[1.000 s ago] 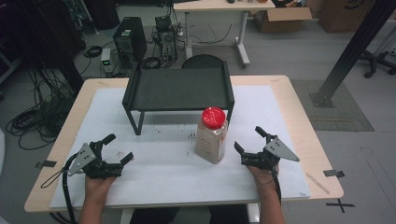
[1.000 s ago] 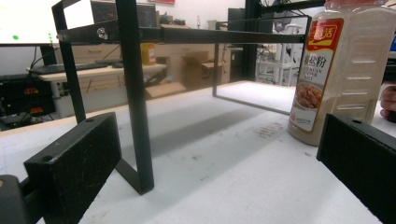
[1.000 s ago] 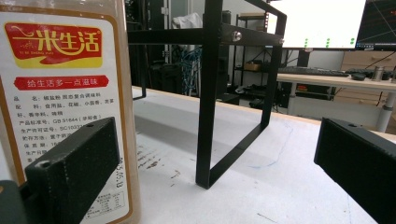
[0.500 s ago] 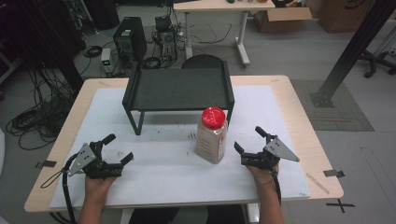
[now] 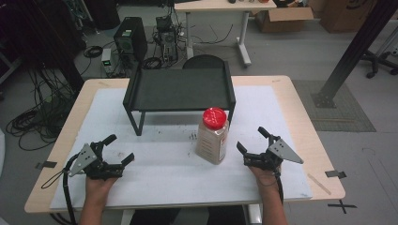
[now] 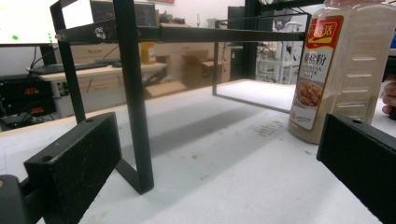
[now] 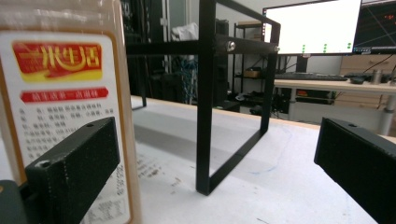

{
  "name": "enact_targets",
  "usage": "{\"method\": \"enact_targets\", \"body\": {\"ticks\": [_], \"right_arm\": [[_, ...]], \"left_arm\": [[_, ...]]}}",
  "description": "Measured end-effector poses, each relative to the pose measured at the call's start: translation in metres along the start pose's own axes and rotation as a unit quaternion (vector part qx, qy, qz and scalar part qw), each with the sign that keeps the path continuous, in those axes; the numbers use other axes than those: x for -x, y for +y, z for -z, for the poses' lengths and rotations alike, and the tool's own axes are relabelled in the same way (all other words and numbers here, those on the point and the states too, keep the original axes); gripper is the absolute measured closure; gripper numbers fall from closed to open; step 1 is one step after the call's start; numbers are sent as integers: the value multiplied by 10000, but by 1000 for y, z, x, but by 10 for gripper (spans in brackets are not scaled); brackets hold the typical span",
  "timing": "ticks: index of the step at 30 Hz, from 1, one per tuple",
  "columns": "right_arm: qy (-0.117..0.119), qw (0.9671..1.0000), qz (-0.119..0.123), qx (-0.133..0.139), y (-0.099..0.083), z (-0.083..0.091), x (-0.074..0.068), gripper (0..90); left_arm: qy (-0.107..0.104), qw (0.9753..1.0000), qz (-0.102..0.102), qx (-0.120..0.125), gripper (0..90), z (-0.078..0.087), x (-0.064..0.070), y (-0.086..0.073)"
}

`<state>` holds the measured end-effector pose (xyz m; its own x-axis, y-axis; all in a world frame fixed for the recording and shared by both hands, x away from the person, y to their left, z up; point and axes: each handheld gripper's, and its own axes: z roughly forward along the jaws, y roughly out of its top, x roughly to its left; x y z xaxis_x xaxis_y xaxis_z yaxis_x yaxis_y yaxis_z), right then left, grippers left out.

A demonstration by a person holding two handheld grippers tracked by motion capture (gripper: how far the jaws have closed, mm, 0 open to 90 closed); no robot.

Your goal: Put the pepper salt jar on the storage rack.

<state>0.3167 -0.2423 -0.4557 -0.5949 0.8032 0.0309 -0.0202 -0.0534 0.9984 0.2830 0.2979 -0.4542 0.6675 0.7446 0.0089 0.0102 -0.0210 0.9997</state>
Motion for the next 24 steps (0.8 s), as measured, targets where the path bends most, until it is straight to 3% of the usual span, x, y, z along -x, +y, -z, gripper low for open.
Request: {"method": "enact_targets", "body": {"ticks": [3, 12, 19, 24], "right_arm": [[142, 9993, -324, 85, 3, 2, -2, 0], [682, 9975, -107, 132, 32, 1, -18, 0], [1234, 9922, -186, 51, 44, -10, -29, 0], [1443, 9894, -129, -37, 49, -20, -36, 0]], "left_arm": [[4, 10000, 1, 4, 2, 0, 0, 0], [-5, 10000, -15, 11, 2, 0, 0, 0], [4, 10000, -3, 19, 2, 0, 0, 0], [4, 10000, -2, 19, 2, 0, 0, 0]]}}
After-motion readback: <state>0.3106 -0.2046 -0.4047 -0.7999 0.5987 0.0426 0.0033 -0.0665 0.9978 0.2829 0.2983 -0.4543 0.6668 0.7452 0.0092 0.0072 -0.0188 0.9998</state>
